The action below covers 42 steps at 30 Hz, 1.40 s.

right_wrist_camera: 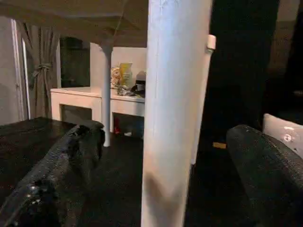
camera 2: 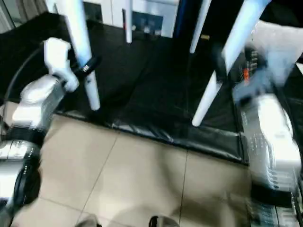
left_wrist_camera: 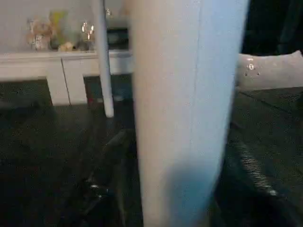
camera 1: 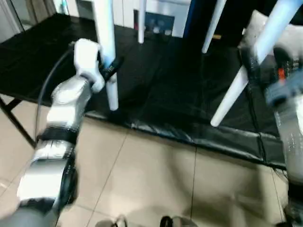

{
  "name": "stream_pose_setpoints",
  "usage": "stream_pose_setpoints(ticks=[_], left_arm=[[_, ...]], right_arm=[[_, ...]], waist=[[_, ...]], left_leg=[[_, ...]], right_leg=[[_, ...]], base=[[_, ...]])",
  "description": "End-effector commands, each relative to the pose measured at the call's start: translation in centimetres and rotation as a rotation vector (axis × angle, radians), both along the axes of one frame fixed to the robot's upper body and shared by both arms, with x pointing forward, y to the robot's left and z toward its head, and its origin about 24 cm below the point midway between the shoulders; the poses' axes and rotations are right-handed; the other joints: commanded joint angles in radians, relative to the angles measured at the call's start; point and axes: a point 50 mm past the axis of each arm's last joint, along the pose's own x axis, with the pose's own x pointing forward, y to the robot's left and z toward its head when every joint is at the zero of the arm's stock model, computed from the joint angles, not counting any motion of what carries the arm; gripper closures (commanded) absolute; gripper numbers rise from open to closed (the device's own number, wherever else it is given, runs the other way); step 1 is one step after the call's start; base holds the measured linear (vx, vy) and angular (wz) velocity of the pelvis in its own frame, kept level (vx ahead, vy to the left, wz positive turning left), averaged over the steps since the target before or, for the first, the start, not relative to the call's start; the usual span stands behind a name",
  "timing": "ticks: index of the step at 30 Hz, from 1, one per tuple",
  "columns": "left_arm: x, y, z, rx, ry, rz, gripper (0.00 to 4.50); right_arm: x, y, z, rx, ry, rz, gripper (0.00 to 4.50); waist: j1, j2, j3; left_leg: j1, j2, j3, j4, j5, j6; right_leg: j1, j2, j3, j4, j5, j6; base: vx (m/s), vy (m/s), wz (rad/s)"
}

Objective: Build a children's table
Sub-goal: Flip table

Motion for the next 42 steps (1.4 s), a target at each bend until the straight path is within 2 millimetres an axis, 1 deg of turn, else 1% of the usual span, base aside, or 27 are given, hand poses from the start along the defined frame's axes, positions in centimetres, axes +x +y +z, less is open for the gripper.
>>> stream_pose_setpoints(ticks=[1, 2, 4, 5, 7, 11, 12, 13, 14, 15, 18, 20, 22, 23, 24, 25, 27, 29, 30, 31, 33, 34, 35, 36, 38, 41, 42], left_arm=[[-1.6, 0.2, 0.6, -0.064, -0.071, -0.038, 1.84], [-1.6, 0.2, 0.6, -0.064, -0.071, -0.038, 1.69], [-3.8, 0.0, -0.2, -0.140, -0.086, -0.107, 1.69], [-4.5, -0.1, -0.4, -0.166, -0.084, -0.128, 1.69], [-6.1, -0.5, -1.3, -0.177, -0.070, -0.159, 1.69], [-8.0, -1.5, -2.4, -0.188, -0.003, -0.255, 1.69], [-9.2, -2.6, -3.4, -0.180, 0.049, -0.346, 1.69], [-11.3, -4.3, -5.2, -0.195, 0.146, -0.477, 1.69], [-11.3, -4.3, -5.2, -0.195, 0.146, -0.477, 1.69], [-12.8, -5.1, -7.4, -0.168, 0.253, -0.542, 1.69], [-14.4, -5.6, -10.8, -0.139, 0.416, -0.583, 1.69], [-15.2, -5.6, -12.9, -0.147, 0.509, -0.571, 1.69], [-15.6, -5.5, -14.2, -0.139, 0.557, -0.562, 1.69], [-16.4, -5.3, -16.7, -0.097, 0.675, -0.528, 1.69], [-16.4, -5.3, -16.7, -0.097, 0.675, -0.528, 1.69], [-16.6, -5.1, -17.7, -0.078, 0.726, -0.495, 1.69], [-16.7, -4.5, -20.3, -0.007, 0.848, -0.366, 1.69], [-16.5, -3.7, -22.9, 0.078, 0.979, -0.156, 1.69], [-16.4, -3.7, -23.3, 0.075, 0.995, -0.112, 1.69], [-16.4, -3.6, -23.4, 0.069, 1.002, -0.093, 1.69], [-16.4, -3.2, -24.5, 0.051, 1.059, 0.047, 1.69], [-16.8, -2.9, -25.1, 0.060, 1.096, 0.130, 1.69], [-17.5, -2.6, -26.0, 0.074, 1.149, 0.223, 1.69], [-17.7, -2.6, -26.2, 0.077, 1.166, 0.240, 1.69], [-18.4, -2.5, -26.7, 0.137, 1.192, 0.251, 1.69], [-18.9, -2.8, -27.1, 0.204, 1.203, 0.251, 1.69], [-19.4, -3.0, -27.5, 0.233, 1.225, 0.260, 1.69]], right_arm=[[-2.0, 0.0, 1.3, 0.015, -0.111, 0.009, 0.00], [-2.0, 0.0, 1.3, 0.015, -0.111, 0.009, 0.00], [-3.6, 0.5, 1.1, 0.019, -0.136, 0.026, 0.00], [-4.0, 0.8, 0.9, 0.020, -0.133, 0.043, 0.00], [-4.8, 1.6, 0.3, 0.026, -0.091, 0.100, 0.00], [-5.5, 3.2, -1.4, 0.014, 0.027, 0.240, 0.00], [-5.7, 4.2, -3.1, -0.012, 0.148, 0.345, 0.00], [-6.6, 5.5, -5.8, -0.058, 0.315, 0.505, 0.00], [-6.6, 5.5, -5.8, -0.058, 0.315, 0.505, 0.00], [-7.5, 6.1, -8.2, -0.085, 0.448, 0.610, 0.00], [-8.6, 6.8, -11.1, -0.099, 0.585, 0.765, 0.00], [-8.8, 6.9, -12.7, -0.125, 0.641, 0.840, 0.00], [-8.9, 6.8, -13.7, -0.147, 0.680, 0.870, 0.00], [-8.7, 6.8, -15.5, -0.171, 0.758, 0.898, 0.00], [-8.7, 6.8, -15.5, -0.171, 0.758, 0.898, 0.00], [-8.6, 6.9, -16.3, -0.160, 0.795, 0.895, 0.00], [-7.9, 6.9, -18.8, -0.139, 0.879, 0.823, 0.00], [-7.3, 7.1, -22.4, -0.057, 1.010, 0.689, 0.00], [-7.1, 7.1, -23.3, -0.044, 1.037, 0.634, 0.00], [-7.0, 7.1, -23.7, -0.039, 1.049, 0.612, 0.00], [-7.0, 7.0, -25.9, -0.010, 1.131, 0.475, 0.00], [-7.3, 6.8, -27.3, 0.012, 1.196, 0.382, 0.00], [-8.0, 6.8, -28.9, 0.020, 1.283, 0.267, 0.00], [-8.2, 6.7, -29.4, 0.019, 1.307, 0.239, 0.00], [-9.3, 6.3, -30.5, 0.034, 1.386, 0.134, 0.00], [-10.6, 5.9, -31.8, 0.005, 1.509, 0.008, 0.00], [-12.1, 6.0, -32.7, -0.024, 1.591, -0.052, 0.00]], waist=[[0.007, 0.001, -0.069], [0.006, 0.004, -0.068], [0.004, 0.017, -0.059], [0.003, 0.015, -0.052], [0.000, 0.020, -0.044], [-0.006, 0.021, -0.030], [-0.007, 0.022, -0.026], [-0.008, 0.018, -0.017], [-0.007, 0.022, -0.017], [-0.010, 0.025, -0.012], [-0.014, 0.026, -0.007], [-0.015, 0.026, -0.003], [-0.012, 0.027, 0.003], [-0.012, 0.026, 0.007], [-0.016, 0.025, 0.009], [-0.014, 0.026, 0.007], [-0.014, 0.023, 0.004], [-0.015, 0.019, -0.003], [-0.012, 0.026, -0.002], [-0.011, 0.025, -0.003], [-0.011, 0.020, -0.010], [-0.006, 0.030, -0.014], [-0.012, 0.030, -0.012], [-0.009, 0.037, -0.014], [-0.008, 0.046, -0.018], [-0.008, 0.036, -0.019], [-0.009, 0.038, -0.016]], left_leg=[[-0.015, 0.003, 0.023, -0.069, -0.096, 0.085], [-0.015, 0.008, 0.022, -0.072, -0.113, 0.090], [-0.011, 0.012, 0.020, -0.079, -0.140, 0.084], [-0.010, 0.017, 0.023, -0.082, -0.170, 0.080], [-0.010, 0.018, 0.021, -0.089, -0.212, 0.077], [-0.007, 0.010, 0.020, -0.093, -0.294, 0.067], [-0.001, 0.009, 0.014, -0.094, -0.312, 0.057], [-0.012, 0.010, 0.013, -0.099, -0.314, 0.060], [-0.015, 0.015, 0.013, -0.105, -0.306, 0.059], [-0.004, 0.015, 0.015, -0.102, -0.340, 0.062], [-0.006, 0.015, 0.008, -0.106, -0.370, 0.053], [-0.017, 0.017, 0.007, -0.112, -0.332, 0.059], [-0.008, 0.020, 0.009, -0.113, -0.333, 0.065], [-0.008, 0.021, 0.009, -0.115, -0.334, 0.066], [-0.008, 0.018, 0.009, -0.115, -0.330, 0.069], [-0.007, 0.019, 0.008, -0.115, -0.322, 0.068], [-0.005, 0.023, 0.012, -0.113, -0.286, 0.079], [-0.004, 0.017, 0.014, -0.106, -0.258, 0.077], [-0.001, 0.021, 0.014, -0.106, -0.247, 0.070], [0.000, 0.023, 0.015, -0.105, -0.239, 0.069], [0.000, 0.024, 0.021, -0.102, -0.180, 0.064], [-0.002, 0.024, 0.018, -0.102, -0.161, 0.064], [-0.002, 0.023, 0.024, -0.099, -0.138, 0.073], [-0.001, 0.021, 0.021, -0.100, -0.144, 0.065], [0.003, 0.024, 0.024, -0.097, -0.113, 0.071], [0.002, 0.025, 0.027, -0.097, -0.094, 0.091], [0.002, 0.026, 0.027, -0.100, -0.104, 0.092]], right_leg=[[0.089, -0.037, 0.032, -0.074, -0.290, -0.119], [0.087, -0.040, 0.032, -0.079, -0.312, -0.120], [0.079, -0.038, 0.031, -0.084, -0.342, -0.119], [0.075, -0.037, 0.033, -0.088, -0.355, -0.125], [0.072, -0.034, 0.032, -0.094, -0.393, -0.107], [0.062, -0.028, 0.027, -0.116, -0.553, -0.028], [0.059, -0.031, 0.025, -0.124, -0.608, 0.005], [0.062, -0.031, 0.026, -0.127, -0.616, 0.014], [0.068, -0.034, 0.031, -0.128, -0.606, 0.017], [0.049, -0.031, 0.032, -0.138, -0.641, 0.017], [0.054, -0.039, 0.028, -0.151, -0.699, 0.039], [0.066, -0.040, 0.030, -0.148, -0.638, 0.022], [0.059, -0.041, 0.033, -0.153, -0.620, 0.000], [0.060, -0.043, 0.035, -0.152, -0.619, -0.009], [0.062, -0.041, 0.034, -0.150, -0.618, -0.012], [0.065, -0.045, 0.037, -0.148, -0.609, -0.016], [0.063, -0.043, 0.040, -0.139, -0.524, -0.058], [0.066, -0.042, 0.039, -0.132, -0.475, -0.085], [0.066, -0.048, 0.040, -0.129, -0.461, -0.109], [0.067, -0.050, 0.041, -0.128, -0.441, -0.123], [0.072, -0.047, 0.046, -0.111, -0.315, -0.184], [0.080, -0.049, 0.045, -0.104, -0.284, -0.196], [0.075, -0.048, 0.046, -0.103, -0.233, -0.214], [0.084, -0.050, 0.045, -0.101, -0.247, -0.223], [0.086, -0.051, 0.047, -0.097, -0.190, -0.237], [0.092, -0.051, 0.047, -0.094, -0.158, -0.254], [0.092, -0.052, 0.047, -0.097, -0.191, -0.252]], base=[[0.000, 0.000, 0.00], [0.000, 0.000, 0.00], [0.000, 0.000, 0.00], [0.000, 0.000, 0.00], [0.000, 0.000, 0.00], [0.000, 0.000, 0.00], [0.000, 0.000, 0.00], [0.000, 0.000, 0.00], [0.000, 0.000, 0.00], [0.000, 0.000, 0.00], [0.000, 0.000, 0.00], [0.000, 0.000, 0.00], [0.000, 0.000, 0.00], [0.000, 0.000, 0.00], [0.000, 0.000, 0.00], [0.000, 0.000, 0.00], [0.000, 0.000, 0.00], [0.000, 0.000, 0.00], [0.000, 0.000, 0.00], [0.000, 0.000, 0.00], [0.000, 0.000, 0.00], [0.000, 0.000, 0.00], [0.000, 0.000, 0.00], [0.000, 0.000, 0.00], [0.000, 0.000, 0.00], [0.000, 0.000, 0.00], [0.000, 0.000, 0.00]])
